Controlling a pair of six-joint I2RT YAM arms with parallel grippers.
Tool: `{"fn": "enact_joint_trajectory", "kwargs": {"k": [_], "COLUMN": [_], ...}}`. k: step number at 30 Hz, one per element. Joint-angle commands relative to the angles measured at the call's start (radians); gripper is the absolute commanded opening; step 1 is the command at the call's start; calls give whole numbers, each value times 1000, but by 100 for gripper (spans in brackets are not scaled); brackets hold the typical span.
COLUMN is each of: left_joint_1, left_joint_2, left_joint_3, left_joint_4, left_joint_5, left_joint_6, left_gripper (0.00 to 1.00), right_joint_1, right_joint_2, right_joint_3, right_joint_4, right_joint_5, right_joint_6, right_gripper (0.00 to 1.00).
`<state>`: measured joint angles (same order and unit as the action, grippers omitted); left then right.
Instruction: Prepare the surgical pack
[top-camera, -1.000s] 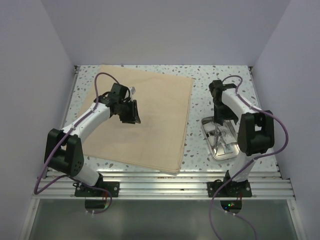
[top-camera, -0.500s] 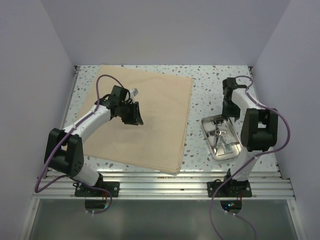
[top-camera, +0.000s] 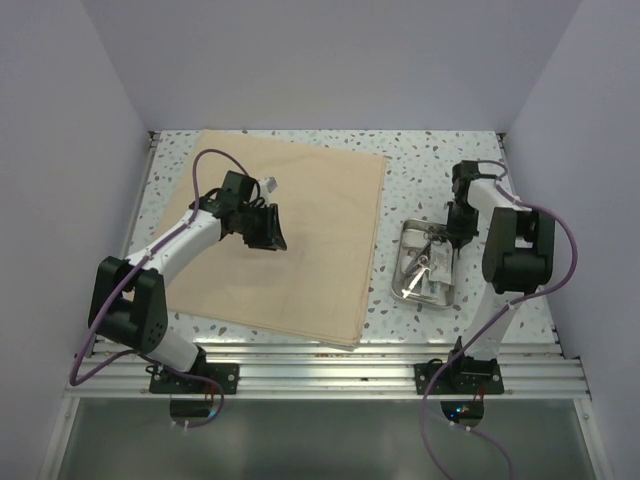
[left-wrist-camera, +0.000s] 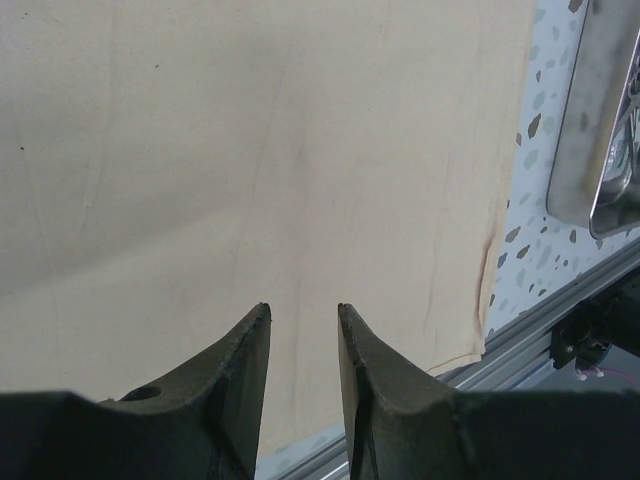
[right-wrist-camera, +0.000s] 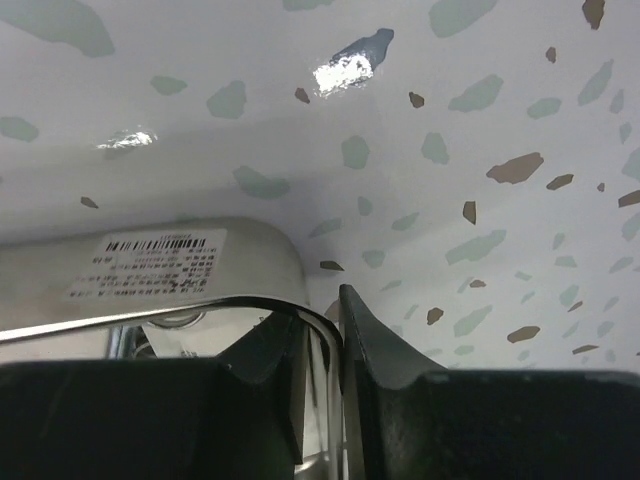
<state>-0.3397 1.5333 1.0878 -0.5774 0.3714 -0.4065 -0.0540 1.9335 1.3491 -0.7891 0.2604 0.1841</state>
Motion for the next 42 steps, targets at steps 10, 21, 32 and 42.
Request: {"fn": "enact_joint_trajectory", "kwargs": {"k": [10,21,32,42], "left_joint_1": [13,11,13,11], "left_joint_2": [-15,13,48,62], "left_joint_3": [4,46,107,118], "left_joint_4": [5,-19,-39,-36], "left_joint_5": [34,37,17,20], "left_joint_6": [-15,-34,-40,-38], "left_gripper": [36,35,34,34], "right_joint_1": [-76,-84,-102,-135], "right_joint_2": [76,110,0,-71], "right_joint_3": [82,127,133,91], "right_joint_4": [-35,-216,-269,-268], "right_joint_5": [-96,-242,-332,-391], "right_joint_6": [37,172,244,252], "right_gripper": [0,0,0,0]}}
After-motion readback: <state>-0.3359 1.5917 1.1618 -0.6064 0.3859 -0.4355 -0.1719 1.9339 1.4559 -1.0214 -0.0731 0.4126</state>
